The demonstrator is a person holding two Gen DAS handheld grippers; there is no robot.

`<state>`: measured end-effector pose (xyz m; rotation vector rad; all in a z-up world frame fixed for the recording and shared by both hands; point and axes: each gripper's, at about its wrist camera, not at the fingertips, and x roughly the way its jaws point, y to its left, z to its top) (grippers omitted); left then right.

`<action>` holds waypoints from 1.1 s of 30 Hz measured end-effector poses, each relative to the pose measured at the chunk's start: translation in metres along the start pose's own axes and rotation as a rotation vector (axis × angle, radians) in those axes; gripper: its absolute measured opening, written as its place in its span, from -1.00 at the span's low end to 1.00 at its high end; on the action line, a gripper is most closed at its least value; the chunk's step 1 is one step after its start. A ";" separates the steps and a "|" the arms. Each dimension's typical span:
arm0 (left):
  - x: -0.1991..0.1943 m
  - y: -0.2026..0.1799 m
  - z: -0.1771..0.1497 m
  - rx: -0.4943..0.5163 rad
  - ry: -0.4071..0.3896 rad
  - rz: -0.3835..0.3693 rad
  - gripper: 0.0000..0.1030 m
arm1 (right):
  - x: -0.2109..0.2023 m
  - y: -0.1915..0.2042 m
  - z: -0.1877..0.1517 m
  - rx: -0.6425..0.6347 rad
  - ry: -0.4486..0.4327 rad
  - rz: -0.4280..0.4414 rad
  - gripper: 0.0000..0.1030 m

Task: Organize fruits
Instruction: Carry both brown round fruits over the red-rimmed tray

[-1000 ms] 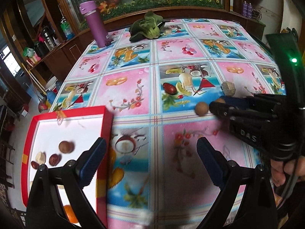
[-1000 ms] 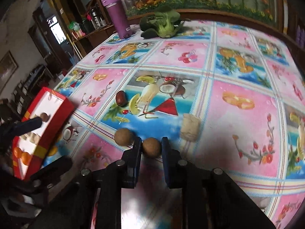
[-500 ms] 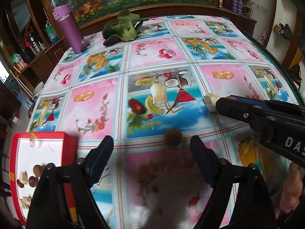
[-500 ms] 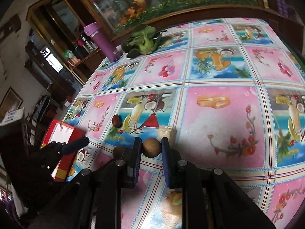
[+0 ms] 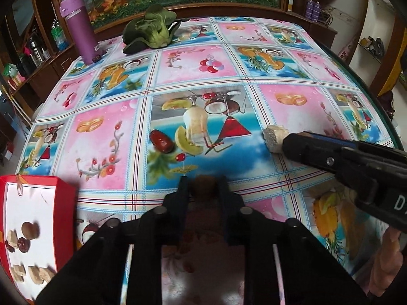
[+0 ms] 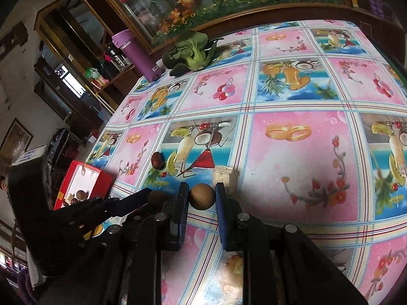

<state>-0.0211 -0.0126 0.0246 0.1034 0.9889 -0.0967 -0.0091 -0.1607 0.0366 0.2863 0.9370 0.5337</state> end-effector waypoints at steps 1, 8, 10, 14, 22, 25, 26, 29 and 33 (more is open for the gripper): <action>-0.002 0.001 0.000 -0.002 -0.004 -0.006 -0.55 | 0.000 0.001 0.000 -0.003 -0.004 0.001 -0.63; -0.032 0.014 -0.005 -0.039 -0.062 -0.010 -0.55 | -0.006 0.016 -0.002 -0.075 -0.080 0.032 -0.63; -0.047 0.019 -0.010 -0.049 -0.090 -0.004 -0.55 | -0.008 0.022 -0.004 -0.113 -0.113 0.023 -0.63; -0.083 0.033 -0.025 -0.075 -0.156 0.014 -0.55 | -0.004 0.031 -0.010 -0.157 -0.128 0.004 -0.63; -0.144 0.078 -0.060 -0.132 -0.271 0.096 -0.55 | -0.001 0.115 -0.034 -0.230 -0.074 0.100 -0.64; -0.158 0.104 -0.075 -0.175 -0.294 0.128 -0.55 | 0.002 0.167 -0.044 -0.321 -0.060 0.148 -0.64; -0.162 0.117 -0.082 -0.193 -0.295 0.141 -0.55 | 0.003 0.178 -0.046 -0.336 -0.056 0.160 -0.64; -0.168 0.146 -0.099 -0.243 -0.302 0.185 -0.55 | 0.014 0.218 -0.053 -0.393 -0.054 0.179 -0.64; -0.173 0.188 -0.124 -0.321 -0.297 0.223 -0.55 | 0.041 0.248 -0.055 -0.415 -0.004 0.184 -0.64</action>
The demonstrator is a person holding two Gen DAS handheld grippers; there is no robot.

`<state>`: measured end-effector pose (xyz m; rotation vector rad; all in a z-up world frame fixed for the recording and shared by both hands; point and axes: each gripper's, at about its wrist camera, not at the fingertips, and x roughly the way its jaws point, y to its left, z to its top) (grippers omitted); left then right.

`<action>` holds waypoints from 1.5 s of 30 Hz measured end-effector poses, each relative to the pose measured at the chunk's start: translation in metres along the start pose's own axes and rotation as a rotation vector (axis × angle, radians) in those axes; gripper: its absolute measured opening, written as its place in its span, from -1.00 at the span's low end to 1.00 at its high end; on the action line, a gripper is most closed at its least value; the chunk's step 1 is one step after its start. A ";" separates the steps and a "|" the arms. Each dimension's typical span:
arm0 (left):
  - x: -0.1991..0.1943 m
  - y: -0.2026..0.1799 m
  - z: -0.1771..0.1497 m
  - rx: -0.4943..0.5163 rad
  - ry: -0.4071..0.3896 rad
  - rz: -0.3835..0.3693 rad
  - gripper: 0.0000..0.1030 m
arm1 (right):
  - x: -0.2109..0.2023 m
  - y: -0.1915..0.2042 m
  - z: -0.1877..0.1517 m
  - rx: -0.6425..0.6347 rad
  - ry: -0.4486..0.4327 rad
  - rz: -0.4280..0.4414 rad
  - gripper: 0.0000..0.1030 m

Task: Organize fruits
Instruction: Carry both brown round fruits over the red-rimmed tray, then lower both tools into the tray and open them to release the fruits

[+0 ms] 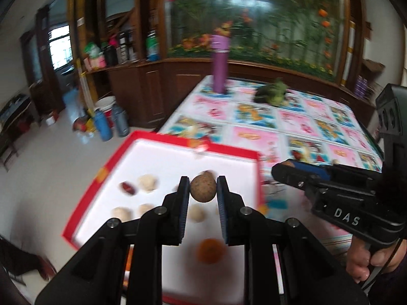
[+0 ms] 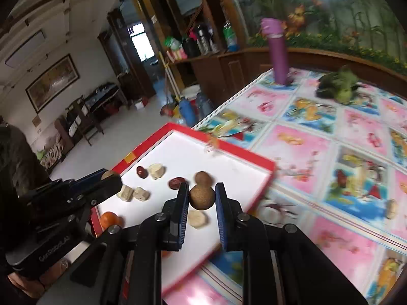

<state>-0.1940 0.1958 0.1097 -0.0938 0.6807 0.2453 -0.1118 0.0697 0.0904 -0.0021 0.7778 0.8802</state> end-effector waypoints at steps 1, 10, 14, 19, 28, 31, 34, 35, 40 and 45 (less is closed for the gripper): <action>0.000 0.008 -0.002 -0.009 0.001 0.007 -0.55 | 0.009 0.004 0.002 -0.001 0.011 -0.003 -0.64; 0.014 0.047 -0.024 -0.045 0.051 0.021 -0.55 | 0.054 0.024 -0.001 -0.026 0.090 -0.035 -0.64; 0.023 0.046 -0.029 -0.034 0.068 0.017 -0.55 | 0.061 0.026 -0.003 -0.035 0.107 -0.057 -0.64; 0.032 0.046 -0.033 -0.024 0.090 0.026 -0.55 | 0.071 0.026 -0.005 -0.034 0.135 -0.074 -0.64; 0.047 0.050 -0.037 -0.017 0.118 0.069 -0.54 | 0.082 0.027 -0.009 -0.028 0.163 -0.081 -0.64; 0.050 0.052 -0.037 -0.017 0.122 0.079 -0.55 | 0.085 0.025 -0.010 -0.017 0.177 -0.077 -0.64; 0.053 0.052 -0.038 -0.017 0.129 0.093 -0.54 | 0.088 0.024 -0.011 -0.018 0.182 -0.078 -0.63; 0.055 0.053 -0.038 -0.019 0.134 0.098 -0.54 | 0.087 0.025 -0.012 -0.021 0.181 -0.078 -0.63; 0.060 0.052 -0.039 -0.014 0.136 0.124 -0.54 | 0.088 0.026 -0.012 -0.031 0.181 -0.082 -0.62; 0.064 0.052 -0.039 -0.013 0.152 0.139 -0.53 | 0.086 0.026 -0.012 -0.031 0.180 -0.083 -0.62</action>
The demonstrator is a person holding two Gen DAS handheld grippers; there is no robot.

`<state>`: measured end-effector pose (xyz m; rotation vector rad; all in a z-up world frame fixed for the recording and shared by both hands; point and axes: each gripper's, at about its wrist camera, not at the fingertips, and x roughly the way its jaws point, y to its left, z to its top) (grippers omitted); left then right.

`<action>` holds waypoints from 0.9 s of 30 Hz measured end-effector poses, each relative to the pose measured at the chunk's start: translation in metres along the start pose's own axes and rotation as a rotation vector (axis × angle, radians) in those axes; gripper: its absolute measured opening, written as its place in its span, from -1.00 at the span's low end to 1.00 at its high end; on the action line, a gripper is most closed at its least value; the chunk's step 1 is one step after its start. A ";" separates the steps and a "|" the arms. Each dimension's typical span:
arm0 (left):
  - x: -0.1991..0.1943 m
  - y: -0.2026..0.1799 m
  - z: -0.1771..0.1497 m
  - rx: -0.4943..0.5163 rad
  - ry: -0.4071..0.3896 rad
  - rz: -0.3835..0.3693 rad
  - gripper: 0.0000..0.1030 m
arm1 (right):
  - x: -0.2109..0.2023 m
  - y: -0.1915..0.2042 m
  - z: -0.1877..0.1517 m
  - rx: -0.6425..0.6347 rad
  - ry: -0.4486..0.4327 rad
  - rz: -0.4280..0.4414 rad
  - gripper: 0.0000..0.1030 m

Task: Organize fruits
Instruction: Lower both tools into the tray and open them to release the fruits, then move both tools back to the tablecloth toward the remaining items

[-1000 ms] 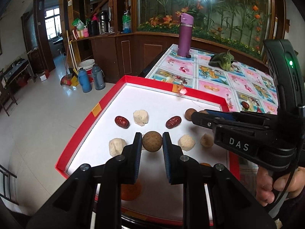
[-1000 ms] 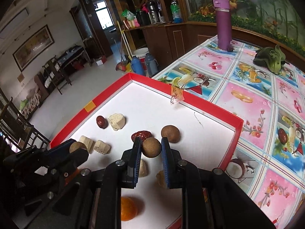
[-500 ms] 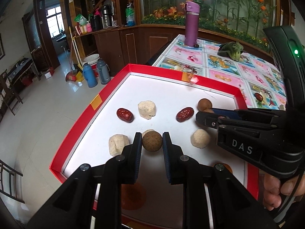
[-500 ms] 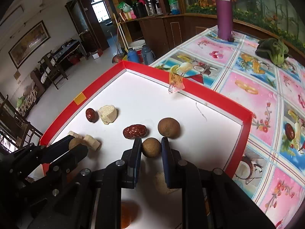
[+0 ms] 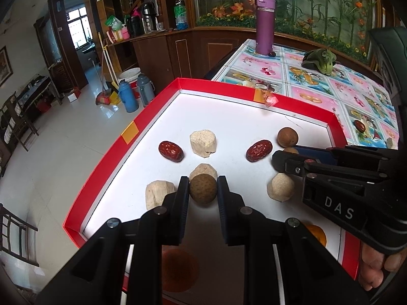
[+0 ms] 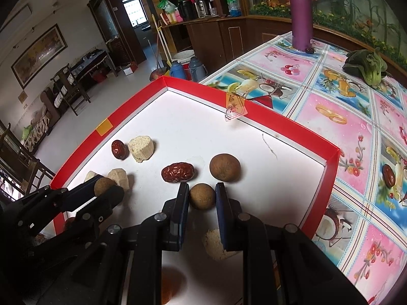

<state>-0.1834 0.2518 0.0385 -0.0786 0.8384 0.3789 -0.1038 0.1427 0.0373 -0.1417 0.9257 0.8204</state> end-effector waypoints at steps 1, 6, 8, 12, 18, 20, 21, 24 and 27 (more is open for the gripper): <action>0.000 0.000 0.000 0.002 0.004 0.001 -0.53 | 0.001 0.000 0.000 0.002 -0.001 0.001 -0.62; -0.003 -0.002 0.001 0.006 -0.002 0.027 0.01 | -0.004 -0.005 0.000 0.009 0.003 0.021 -0.61; -0.007 -0.004 0.002 0.013 -0.017 0.045 0.14 | -0.009 -0.007 -0.001 0.015 -0.009 0.029 -0.61; -0.013 -0.007 0.005 0.015 -0.031 0.055 0.18 | -0.022 -0.014 -0.003 0.021 -0.035 0.035 -0.57; -0.022 -0.017 0.008 0.026 -0.043 0.066 0.20 | -0.040 -0.029 -0.006 0.045 -0.067 0.035 -0.56; -0.026 -0.022 0.010 0.032 -0.046 0.068 0.21 | -0.047 -0.036 -0.008 0.059 -0.080 0.036 -0.55; -0.028 -0.025 0.011 0.036 -0.050 0.068 0.21 | -0.050 -0.040 -0.009 0.064 -0.086 0.034 -0.55; -0.033 -0.032 0.012 0.048 -0.057 0.068 0.21 | -0.059 -0.049 -0.012 0.078 -0.098 0.025 -0.55; -0.038 -0.042 0.015 0.064 -0.065 0.064 0.21 | -0.072 -0.069 -0.019 0.110 -0.117 0.016 -0.55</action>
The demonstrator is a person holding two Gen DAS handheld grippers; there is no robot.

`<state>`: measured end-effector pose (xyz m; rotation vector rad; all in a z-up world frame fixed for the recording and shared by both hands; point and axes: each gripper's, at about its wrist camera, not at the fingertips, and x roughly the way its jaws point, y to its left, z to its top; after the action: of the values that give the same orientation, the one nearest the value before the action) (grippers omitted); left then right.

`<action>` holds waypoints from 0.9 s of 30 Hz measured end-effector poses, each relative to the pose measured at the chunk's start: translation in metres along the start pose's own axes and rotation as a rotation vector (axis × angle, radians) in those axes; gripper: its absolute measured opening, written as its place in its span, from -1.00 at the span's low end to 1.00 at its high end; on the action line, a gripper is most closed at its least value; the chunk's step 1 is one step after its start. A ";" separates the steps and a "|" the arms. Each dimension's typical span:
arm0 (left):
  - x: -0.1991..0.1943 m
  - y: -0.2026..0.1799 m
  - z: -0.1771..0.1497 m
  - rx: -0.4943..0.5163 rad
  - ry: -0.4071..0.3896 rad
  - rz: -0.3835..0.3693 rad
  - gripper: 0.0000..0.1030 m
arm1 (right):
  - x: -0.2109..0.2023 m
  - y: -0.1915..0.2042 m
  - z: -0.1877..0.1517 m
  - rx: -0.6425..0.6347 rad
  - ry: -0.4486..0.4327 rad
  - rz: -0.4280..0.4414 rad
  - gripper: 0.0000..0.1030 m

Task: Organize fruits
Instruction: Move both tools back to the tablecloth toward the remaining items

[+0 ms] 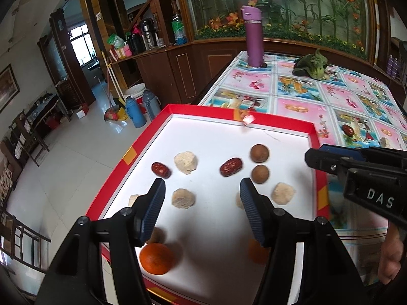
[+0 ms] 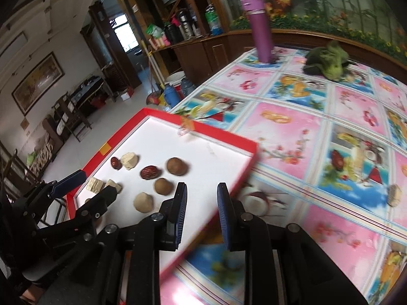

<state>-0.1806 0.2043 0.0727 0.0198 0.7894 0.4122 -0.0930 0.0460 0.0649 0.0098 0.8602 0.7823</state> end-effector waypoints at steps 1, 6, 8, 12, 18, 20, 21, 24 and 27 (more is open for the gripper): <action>-0.001 -0.004 0.001 0.004 0.000 -0.004 0.24 | -0.005 -0.008 -0.001 0.006 -0.005 -0.009 -0.55; -0.011 -0.027 0.004 0.034 -0.019 -0.046 0.59 | -0.036 -0.054 -0.013 0.055 -0.037 -0.074 -0.41; -0.014 -0.040 0.007 0.061 -0.022 -0.068 0.59 | -0.049 -0.075 -0.019 0.080 -0.053 -0.116 -0.36; -0.015 -0.071 0.016 0.116 -0.020 -0.120 0.60 | -0.069 -0.120 -0.030 0.133 -0.054 -0.188 -0.35; -0.007 -0.125 0.030 0.208 -0.003 -0.179 0.61 | -0.080 -0.174 -0.038 0.197 -0.025 -0.275 -0.35; -0.004 -0.138 0.033 0.225 0.008 -0.199 0.61 | -0.079 -0.186 -0.038 0.206 -0.021 -0.297 -0.34; -0.002 -0.144 0.036 0.230 0.013 -0.205 0.61 | -0.077 -0.191 -0.037 0.215 -0.015 -0.298 -0.34; 0.008 -0.160 0.046 0.239 0.027 -0.205 0.61 | -0.070 -0.200 -0.031 0.246 0.001 -0.266 -0.33; 0.024 -0.169 0.056 0.225 0.055 -0.205 0.61 | -0.057 -0.197 -0.021 0.210 0.013 -0.289 -0.29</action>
<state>-0.0669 0.0650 0.0677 0.1370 0.8795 0.1286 -0.0096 -0.1388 0.0286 0.0649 0.9292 0.4204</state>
